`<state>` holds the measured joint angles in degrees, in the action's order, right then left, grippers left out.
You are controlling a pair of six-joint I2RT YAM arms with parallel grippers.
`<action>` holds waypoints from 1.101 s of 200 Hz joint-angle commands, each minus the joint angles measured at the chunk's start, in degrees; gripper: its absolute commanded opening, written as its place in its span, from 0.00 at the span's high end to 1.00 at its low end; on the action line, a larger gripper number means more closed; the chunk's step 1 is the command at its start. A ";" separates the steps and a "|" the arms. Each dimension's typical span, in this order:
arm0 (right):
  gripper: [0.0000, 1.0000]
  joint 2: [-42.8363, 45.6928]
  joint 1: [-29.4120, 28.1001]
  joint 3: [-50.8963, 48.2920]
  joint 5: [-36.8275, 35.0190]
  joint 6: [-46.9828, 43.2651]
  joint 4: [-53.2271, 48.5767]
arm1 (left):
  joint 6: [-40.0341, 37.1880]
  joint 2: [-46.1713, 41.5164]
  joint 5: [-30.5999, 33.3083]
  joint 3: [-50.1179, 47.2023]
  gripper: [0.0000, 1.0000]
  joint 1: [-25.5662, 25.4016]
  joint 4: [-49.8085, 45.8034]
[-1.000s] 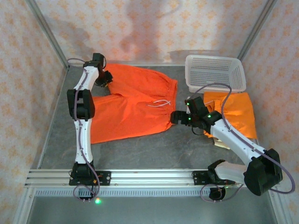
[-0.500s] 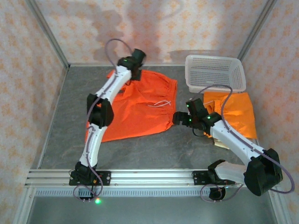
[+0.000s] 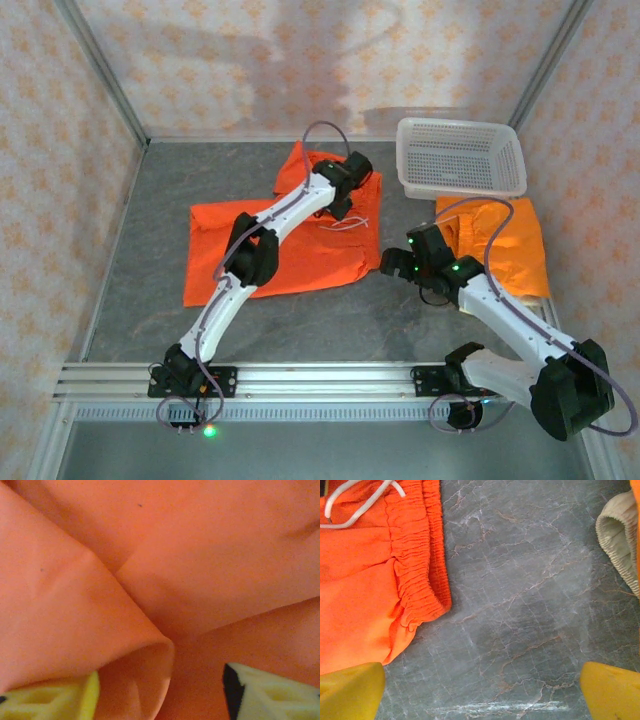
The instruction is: Fold and stack the shorts
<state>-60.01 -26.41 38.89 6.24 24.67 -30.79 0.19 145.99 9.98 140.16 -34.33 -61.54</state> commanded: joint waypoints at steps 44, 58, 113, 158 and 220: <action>0.01 -0.10 0.33 -0.67 0.57 0.91 2.04 | 13.06 -21.75 -16.27 -10.46 0.25 11.33 6.40; 0.01 -0.37 0.39 -0.58 0.87 0.54 2.11 | 14.24 -21.48 -15.10 -10.81 0.25 13.72 3.80; 0.01 -0.98 0.33 -0.40 4.58 -0.65 3.26 | 22.19 -18.24 -26.22 -17.22 0.26 22.27 9.36; 0.01 -1.01 0.37 0.04 4.79 -0.94 2.49 | 26.60 -7.51 -32.99 -8.85 0.28 25.57 8.55; 0.01 -2.12 0.39 1.02 4.76 -1.21 2.05 | 29.89 2.82 -36.26 -0.54 0.44 25.81 8.34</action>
<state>-61.49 -26.41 38.76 11.42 24.36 -28.42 27.70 147.24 -23.68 136.22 -8.54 -53.25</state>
